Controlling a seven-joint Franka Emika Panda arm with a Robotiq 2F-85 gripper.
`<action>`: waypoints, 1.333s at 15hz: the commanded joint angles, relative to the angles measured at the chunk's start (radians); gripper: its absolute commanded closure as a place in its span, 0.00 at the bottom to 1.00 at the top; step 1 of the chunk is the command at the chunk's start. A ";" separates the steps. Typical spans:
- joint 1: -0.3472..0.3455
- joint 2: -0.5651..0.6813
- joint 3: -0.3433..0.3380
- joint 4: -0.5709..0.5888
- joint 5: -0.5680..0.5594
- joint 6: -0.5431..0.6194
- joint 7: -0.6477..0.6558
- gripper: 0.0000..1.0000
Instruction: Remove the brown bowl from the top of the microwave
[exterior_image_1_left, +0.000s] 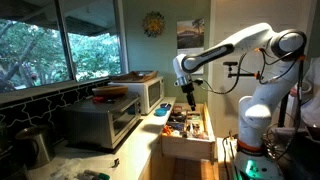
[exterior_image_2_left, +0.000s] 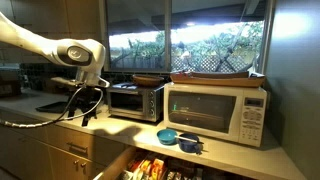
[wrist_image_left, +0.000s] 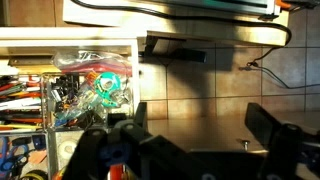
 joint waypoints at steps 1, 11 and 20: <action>-0.004 0.001 0.004 0.001 0.002 -0.001 -0.002 0.00; -0.022 0.015 0.027 0.203 0.112 0.020 0.218 0.00; -0.052 0.036 0.081 0.494 0.171 0.098 0.485 0.00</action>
